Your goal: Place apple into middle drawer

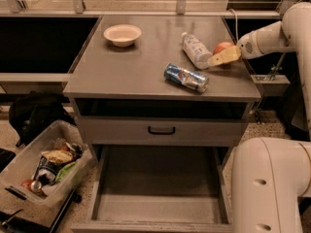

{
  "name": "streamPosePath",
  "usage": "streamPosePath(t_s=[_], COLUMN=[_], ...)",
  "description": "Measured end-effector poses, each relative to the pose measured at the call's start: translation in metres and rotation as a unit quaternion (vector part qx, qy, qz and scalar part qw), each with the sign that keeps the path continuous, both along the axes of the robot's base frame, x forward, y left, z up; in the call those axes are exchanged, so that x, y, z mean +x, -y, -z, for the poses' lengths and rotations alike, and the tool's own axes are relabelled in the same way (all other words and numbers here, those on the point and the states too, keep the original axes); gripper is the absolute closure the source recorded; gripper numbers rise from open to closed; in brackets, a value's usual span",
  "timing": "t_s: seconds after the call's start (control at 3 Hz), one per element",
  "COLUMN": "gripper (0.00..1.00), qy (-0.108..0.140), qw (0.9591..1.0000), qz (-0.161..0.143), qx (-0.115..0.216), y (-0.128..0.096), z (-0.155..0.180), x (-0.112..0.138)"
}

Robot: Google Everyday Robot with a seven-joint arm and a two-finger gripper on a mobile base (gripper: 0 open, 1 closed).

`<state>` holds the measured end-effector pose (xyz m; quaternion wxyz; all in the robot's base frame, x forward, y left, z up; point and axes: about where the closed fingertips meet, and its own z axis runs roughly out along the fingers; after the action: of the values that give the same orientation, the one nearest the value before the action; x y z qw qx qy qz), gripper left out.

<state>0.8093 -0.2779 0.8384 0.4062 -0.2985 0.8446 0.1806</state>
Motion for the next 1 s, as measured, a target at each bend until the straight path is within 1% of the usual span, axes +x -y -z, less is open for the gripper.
streamPosePath(t_s=[0.33,0.67,1.0], gripper=[0.00,0.19,0.42], qy=[0.000,0.000,0.000], qw=[1.0000,1.0000,1.0000], qz=[0.000,0.000,0.000], qx=[0.000,0.000,0.000], y=[0.0000,0.0000,-0.0001], z=[0.0002,0.0002,0.0003], x=[0.0001,0.0001,0.0001])
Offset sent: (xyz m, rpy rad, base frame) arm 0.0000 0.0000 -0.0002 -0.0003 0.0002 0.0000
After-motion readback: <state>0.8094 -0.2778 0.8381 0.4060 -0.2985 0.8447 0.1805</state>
